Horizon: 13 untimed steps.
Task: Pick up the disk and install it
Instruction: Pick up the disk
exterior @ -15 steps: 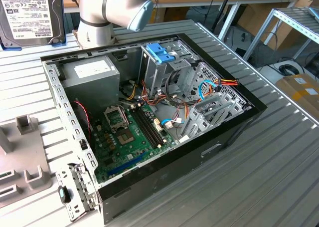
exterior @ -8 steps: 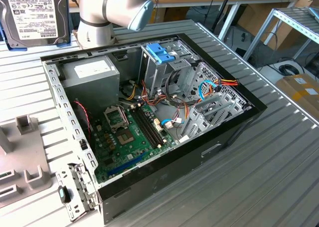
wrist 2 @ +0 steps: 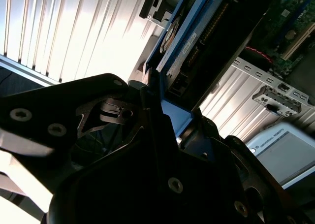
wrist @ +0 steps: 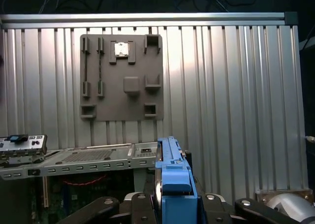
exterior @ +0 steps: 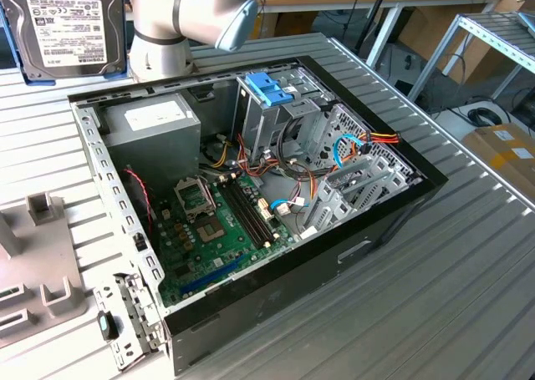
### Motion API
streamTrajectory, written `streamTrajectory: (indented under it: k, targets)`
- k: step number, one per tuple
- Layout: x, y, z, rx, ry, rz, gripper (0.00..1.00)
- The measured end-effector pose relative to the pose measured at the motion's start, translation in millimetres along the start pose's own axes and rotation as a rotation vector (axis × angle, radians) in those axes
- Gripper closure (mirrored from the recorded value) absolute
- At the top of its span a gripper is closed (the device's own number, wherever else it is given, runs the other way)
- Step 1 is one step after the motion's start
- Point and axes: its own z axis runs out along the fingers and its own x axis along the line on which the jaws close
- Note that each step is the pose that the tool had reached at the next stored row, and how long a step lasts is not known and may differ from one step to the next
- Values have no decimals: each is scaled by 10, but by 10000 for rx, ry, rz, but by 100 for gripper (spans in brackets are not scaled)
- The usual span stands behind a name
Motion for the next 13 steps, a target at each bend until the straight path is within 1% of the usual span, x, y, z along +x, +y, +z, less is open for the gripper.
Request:
streamTrajectory:
  k: [5, 13]
  targets:
    - [40, -53, -2, 0, 0, 0, 63]
    - [102, -102, -5, 0, 0, 0, 63]
